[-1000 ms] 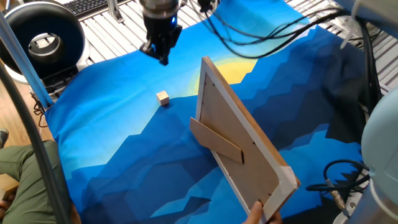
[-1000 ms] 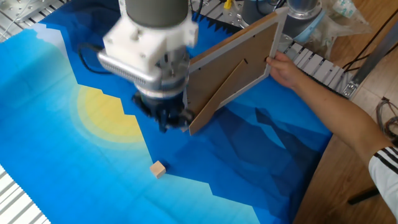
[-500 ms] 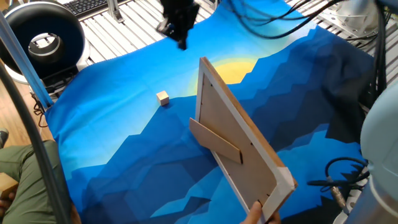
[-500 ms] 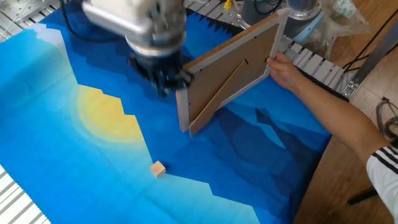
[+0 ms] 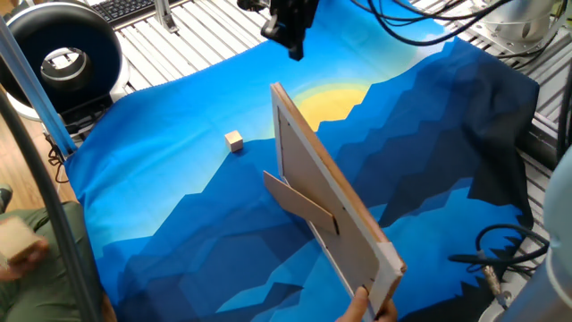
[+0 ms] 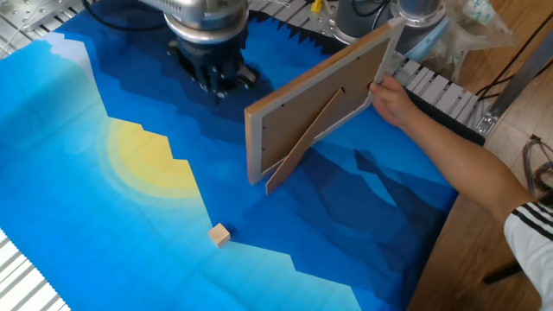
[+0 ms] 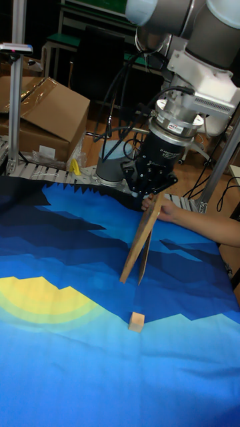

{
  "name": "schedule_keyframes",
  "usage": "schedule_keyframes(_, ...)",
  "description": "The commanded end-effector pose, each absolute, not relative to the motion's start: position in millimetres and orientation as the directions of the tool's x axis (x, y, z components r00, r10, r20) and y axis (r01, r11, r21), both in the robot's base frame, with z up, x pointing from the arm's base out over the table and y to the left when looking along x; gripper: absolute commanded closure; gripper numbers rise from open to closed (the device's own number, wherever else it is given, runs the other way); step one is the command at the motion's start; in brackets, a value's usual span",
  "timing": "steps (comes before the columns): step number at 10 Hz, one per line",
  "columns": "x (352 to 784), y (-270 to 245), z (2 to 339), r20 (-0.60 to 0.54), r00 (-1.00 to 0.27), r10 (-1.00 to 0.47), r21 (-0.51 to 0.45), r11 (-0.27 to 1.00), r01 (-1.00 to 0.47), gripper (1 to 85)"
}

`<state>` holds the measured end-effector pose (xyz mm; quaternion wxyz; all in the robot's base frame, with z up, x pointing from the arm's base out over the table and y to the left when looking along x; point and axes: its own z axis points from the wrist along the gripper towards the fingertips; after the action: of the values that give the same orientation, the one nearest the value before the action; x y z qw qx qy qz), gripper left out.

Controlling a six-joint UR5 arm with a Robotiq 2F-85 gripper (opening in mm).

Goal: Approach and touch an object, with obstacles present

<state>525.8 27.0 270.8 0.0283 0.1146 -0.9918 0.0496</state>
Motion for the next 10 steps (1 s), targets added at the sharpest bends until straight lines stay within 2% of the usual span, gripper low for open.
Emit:
schedule_keyframes(1, 512, 44, 271, 0.084, -0.988, -0.127, -0.013, 0.992, -0.128, 84.7)
schedule_keyframes(2, 507, 57, 272, 0.101, -0.995, -0.012, 0.025, 1.0, -0.009, 84.7)
schedule_keyframes(3, 518, 54, 271, 0.06, -0.998, 0.033, 0.013, 0.999, 0.033, 84.7)
schedule_keyframes(5, 545, 40, 271, -0.046, -0.998, 0.038, -0.037, 0.999, 0.04, 84.7)
schedule_keyframes(7, 540, 32, 275, -0.029, -1.0, 0.006, -0.06, 0.998, 0.008, 84.7)
schedule_keyframes(10, 514, -18, 330, 0.049, -0.997, -0.06, -0.027, 0.998, -0.062, 84.7)
